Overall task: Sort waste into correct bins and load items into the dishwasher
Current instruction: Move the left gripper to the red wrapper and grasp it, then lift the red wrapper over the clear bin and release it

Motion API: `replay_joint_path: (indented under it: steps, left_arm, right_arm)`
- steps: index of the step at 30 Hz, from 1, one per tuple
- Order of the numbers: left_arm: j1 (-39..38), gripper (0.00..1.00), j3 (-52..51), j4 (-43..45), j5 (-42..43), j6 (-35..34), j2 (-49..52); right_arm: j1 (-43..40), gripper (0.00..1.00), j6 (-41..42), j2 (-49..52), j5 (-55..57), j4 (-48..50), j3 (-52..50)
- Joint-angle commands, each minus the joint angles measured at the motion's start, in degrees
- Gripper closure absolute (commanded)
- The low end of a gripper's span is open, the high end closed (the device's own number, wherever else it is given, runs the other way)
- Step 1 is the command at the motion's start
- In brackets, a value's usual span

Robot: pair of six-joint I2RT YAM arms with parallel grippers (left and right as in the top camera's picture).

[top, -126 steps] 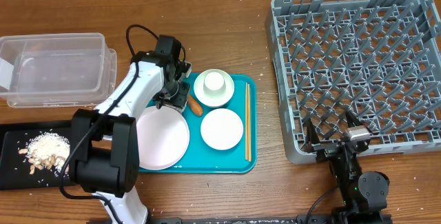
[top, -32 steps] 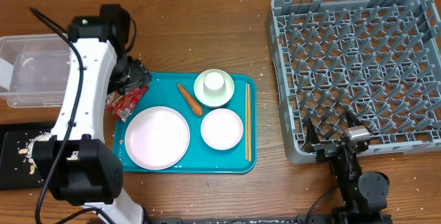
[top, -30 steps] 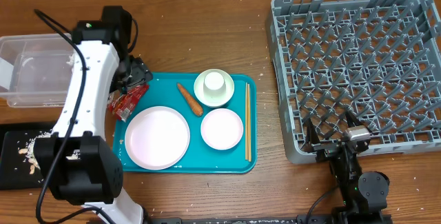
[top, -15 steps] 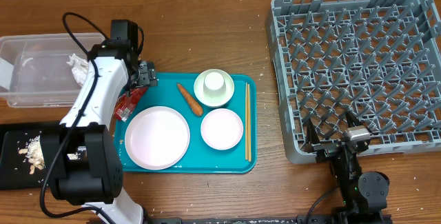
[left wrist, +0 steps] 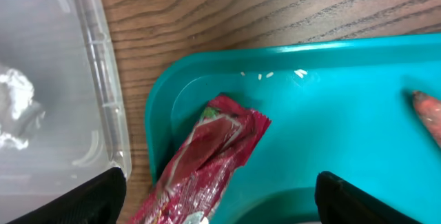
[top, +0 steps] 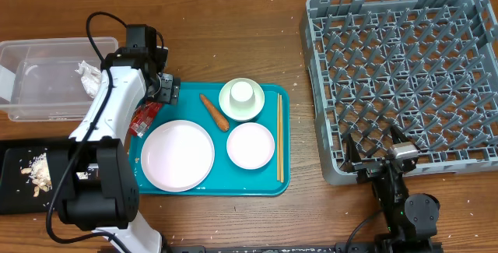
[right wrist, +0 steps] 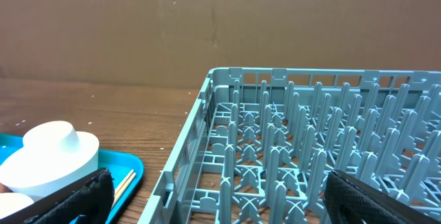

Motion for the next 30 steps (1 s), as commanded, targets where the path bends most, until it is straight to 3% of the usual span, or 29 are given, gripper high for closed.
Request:
replay_joint_path:
  steps: [1, 10, 17, 25, 30]
  left_arm:
    - [0.85, 0.07, -0.52, 0.39, 1.31, 3.58, 3.26]
    - [1.03, 0.09, -0.52, 3.37, 0.52, 4.83, 5.75]
    - [1.01, 0.31, -0.52, 2.71, 1.09, 5.57, 6.88]
    - [1.03, 0.38, -0.57, 1.64, 0.61, 7.34, 6.88]
    - [1.07, 0.52, -0.57, 1.68, -2.36, 7.37, 6.88]
  right_arm:
    - [-0.11, 0.0, -0.2, -0.61, 0.04, 0.28, -0.59]
    - [-0.11, 0.0, -0.2, -0.61, 0.04, 0.28, -0.59]
    - [-0.11, 0.0, -0.2, -0.61, 0.07, 0.28, -0.59]
    - [-0.11, 0.0, -0.2, -0.61, 0.04, 0.28, -0.59]
    - [-0.11, 0.0, -0.2, -0.61, 0.04, 0.28, -0.59]
